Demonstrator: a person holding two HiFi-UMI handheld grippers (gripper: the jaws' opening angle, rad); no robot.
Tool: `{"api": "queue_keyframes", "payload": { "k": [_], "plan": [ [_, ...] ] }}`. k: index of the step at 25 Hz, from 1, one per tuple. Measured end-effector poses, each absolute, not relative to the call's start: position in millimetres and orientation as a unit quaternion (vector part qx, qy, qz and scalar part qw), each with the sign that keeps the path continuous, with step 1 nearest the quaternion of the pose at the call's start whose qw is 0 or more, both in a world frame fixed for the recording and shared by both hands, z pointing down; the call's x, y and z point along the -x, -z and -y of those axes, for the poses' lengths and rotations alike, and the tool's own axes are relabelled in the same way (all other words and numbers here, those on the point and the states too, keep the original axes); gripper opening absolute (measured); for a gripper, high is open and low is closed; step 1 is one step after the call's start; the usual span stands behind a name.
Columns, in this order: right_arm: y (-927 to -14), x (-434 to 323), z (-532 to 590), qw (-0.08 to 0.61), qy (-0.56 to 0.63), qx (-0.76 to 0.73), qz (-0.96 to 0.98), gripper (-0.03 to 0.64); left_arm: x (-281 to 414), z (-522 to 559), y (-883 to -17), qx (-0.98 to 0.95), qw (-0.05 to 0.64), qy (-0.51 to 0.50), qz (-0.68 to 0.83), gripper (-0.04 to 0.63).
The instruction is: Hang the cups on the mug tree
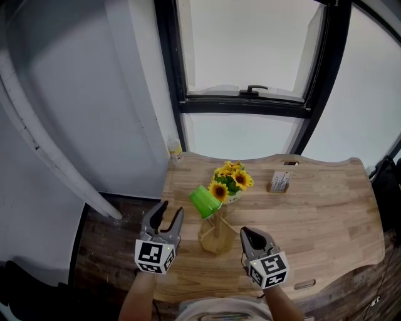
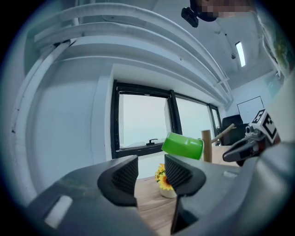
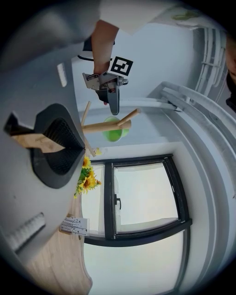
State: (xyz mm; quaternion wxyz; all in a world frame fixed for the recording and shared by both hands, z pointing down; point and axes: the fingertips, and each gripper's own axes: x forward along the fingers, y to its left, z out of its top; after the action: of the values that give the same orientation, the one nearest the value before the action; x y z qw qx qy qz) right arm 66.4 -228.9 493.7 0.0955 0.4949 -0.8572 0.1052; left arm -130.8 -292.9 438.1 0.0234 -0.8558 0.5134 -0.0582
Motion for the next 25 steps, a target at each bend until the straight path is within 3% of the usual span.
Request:
{"api": "queue_keyframes", "payload": {
  "k": [7,10,25],
  "plan": [
    [-494.4,-62.2,228.0,0.096,-0.106,-0.493,0.858,-0.002,121.8,279.1,-460.2,0.854,-0.021,0.069,-0.515,0.088],
    [-494.9,-60.6,227.1,0.098,-0.108,-0.493,0.858,-0.002,123.1,273.7,-465.2,0.848,-0.041,0.067,-0.524,0.005],
    [-496.0,-55.6,223.2,0.106,-0.109,-0.485,0.861,-0.002,113.7,250.5,-486.9,0.848,-0.101,0.062,-0.517,0.005]
  ]
}}
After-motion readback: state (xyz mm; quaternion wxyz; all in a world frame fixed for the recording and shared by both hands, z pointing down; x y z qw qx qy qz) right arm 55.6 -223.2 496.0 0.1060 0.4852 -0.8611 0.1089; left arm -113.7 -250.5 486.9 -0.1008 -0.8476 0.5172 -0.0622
